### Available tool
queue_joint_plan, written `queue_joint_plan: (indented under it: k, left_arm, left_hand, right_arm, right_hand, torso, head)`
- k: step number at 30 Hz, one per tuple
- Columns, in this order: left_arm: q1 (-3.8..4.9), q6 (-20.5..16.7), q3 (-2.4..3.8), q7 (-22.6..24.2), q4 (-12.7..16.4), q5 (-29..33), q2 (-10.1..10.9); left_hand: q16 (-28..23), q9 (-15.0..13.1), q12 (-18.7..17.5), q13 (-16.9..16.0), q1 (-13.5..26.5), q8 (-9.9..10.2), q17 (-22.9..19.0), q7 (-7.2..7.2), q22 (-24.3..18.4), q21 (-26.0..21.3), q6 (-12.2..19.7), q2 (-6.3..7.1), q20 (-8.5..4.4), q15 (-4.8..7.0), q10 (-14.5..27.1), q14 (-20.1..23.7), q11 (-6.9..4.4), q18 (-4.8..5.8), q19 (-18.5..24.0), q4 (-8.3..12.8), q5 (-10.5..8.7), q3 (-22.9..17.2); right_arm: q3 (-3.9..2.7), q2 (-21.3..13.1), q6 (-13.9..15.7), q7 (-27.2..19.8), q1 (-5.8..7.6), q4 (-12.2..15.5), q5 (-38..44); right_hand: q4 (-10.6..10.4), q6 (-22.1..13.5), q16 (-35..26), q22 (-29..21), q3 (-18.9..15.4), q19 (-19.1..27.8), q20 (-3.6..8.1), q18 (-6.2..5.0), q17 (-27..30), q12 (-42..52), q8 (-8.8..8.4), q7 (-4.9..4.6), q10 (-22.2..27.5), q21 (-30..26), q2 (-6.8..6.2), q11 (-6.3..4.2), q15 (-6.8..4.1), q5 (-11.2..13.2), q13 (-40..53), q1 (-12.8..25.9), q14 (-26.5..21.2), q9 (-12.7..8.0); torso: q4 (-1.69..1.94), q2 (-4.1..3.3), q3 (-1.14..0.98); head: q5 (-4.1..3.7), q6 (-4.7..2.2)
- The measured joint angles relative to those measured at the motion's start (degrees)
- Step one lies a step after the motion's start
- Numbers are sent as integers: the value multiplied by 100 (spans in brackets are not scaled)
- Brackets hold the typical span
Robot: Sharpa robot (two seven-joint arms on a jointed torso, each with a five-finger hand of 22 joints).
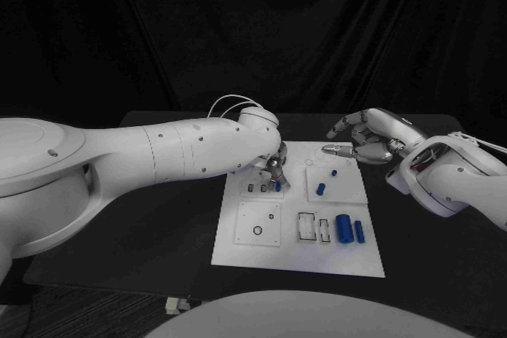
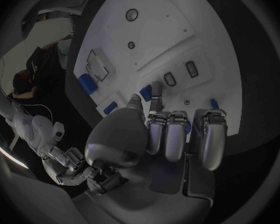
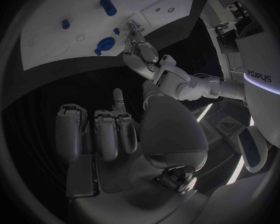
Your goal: Assemble the parts on the task board
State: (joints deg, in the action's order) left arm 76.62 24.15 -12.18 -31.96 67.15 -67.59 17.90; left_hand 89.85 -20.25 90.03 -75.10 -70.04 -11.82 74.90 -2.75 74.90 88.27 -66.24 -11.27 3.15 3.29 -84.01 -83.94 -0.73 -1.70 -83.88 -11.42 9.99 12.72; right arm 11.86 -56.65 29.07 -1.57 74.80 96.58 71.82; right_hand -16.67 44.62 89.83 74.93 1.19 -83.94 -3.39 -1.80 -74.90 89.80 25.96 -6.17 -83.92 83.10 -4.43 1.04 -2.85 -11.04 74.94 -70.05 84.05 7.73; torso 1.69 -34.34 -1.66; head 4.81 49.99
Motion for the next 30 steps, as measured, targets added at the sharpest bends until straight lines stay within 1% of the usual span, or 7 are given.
queue_joint_plan:
  k: [3, 7, 13, 16, 18, 22, 30]
  left_arm:
    - [-6, 6, 0, 1, -1, 0, 0]
    - [-13, 16, 0, 3, -3, 0, -2]
    - [-22, 27, 0, 11, -8, 0, -6]
    - [-27, 30, 1, 14, -9, 1, -6]
    - [-32, 30, 1, 17, -9, 1, -6]
    - [-34, 29, 1, 21, -9, 1, 1]
    - [-35, -20, 4, 21, 35, 2, 38]
  left_hand:
    - [0, -16, 0, 0, -53, 24, 0, 0, 0, 0, 0, 23, 0, 0, -7, 0, -7, 0, 0, 61, 54, -61]
    - [0, -35, 3, 1, -128, 51, 0, 0, 0, 0, 0, 58, 0, -1, -8, 0, -7, 0, 0, 147, 107, -146]
    - [0, -61, 6, 2, -212, 72, 0, 20, 5, -22, -20, 91, -4, 19, -8, -22, -7, 0, -4, 252, 172, -252]
    - [0, -70, 9, 2, -242, 88, 3, 20, 5, -22, -20, 106, -21, 22, -5, -18, -9, -1, -21, 292, 216, -291]
    - [0, -78, 27, 3, -251, 107, 5, 20, 4, -22, -20, 100, -21, 39, 10, -2, -24, 0, -21, 307, 262, -339]
    - [0, -96, 32, 3, -368, 139, 5, 20, 4, -22, -18, 171, -21, 40, 13, 0, -23, 0, -21, 446, 415, -483]
    - [0, -154, 2, 4, -505, 185, 4, 63, 4, -22, -22, 264, -41, 42, 8, -3, -28, 1, 0, 654, 526, -780]
  right_arm:
    - [0, 3, -6, 2, 0, -2, 2]
    - [-1, 5, -11, 4, 0, -3, 5]
    - [-1, 4, -22, 9, -1, -3, 15]
    - [-1, -2, -26, 11, -1, -2, 23]
    - [-1, -3, -29, 14, -1, -1, 28]
    - [-1, -3, -34, 18, -2, 0, 37]
    - [-2, 7, -45, 29, -4, -5, 50]
  right_hand:
    - [0, 0, 0, 0, 0, 0, 0, 0, 0, 0, 0, 0, 0, 0, 24, 0, 0, 0, 0, -24, 0, -5]
    - [16, 0, 0, 0, 16, -3, -3, 0, 0, 0, 0, 0, 0, 0, -11, 0, 0, 0, 0, -57, 0, -11]
    - [16, 0, 0, -1, 16, -21, -21, 0, 0, 0, 0, 0, 0, 0, 7, 0, 21, 0, -1, -82, -21, -14]
    - [16, 0, 0, -1, 16, -21, -21, 0, 0, 0, 0, 0, 0, -1, -18, 0, 21, 0, -1, -108, -21, -20]
    - [16, 0, 0, -1, 16, -21, -21, 0, 0, 0, 0, 0, 0, -27, 12, 0, 21, 0, -1, -138, -21, -20]
    - [16, 21, 0, -1, 16, -21, -21, 1, 0, 0, 0, -21, 0, -27, -15, 0, 21, 0, -2, -165, -21, -25]
    - [16, 21, 0, -2, 16, -21, -21, 0, 0, 0, 0, -21, 0, -61, 8, 0, 21, 0, -2, -188, -21, -32]
  torso:
    - [1, 0, 0]
    - [1, 1, 0]
    - [2, 0, 0]
    - [2, -1, 0]
    - [2, -1, 0]
    - [1, 1, 0]
    - [1, 2, 0]
  head:
    - [2, 0]
    - [4, 0]
    - [8, 0]
    - [8, 0]
    - [8, 0]
    - [23, 0]
    - [42, 0]
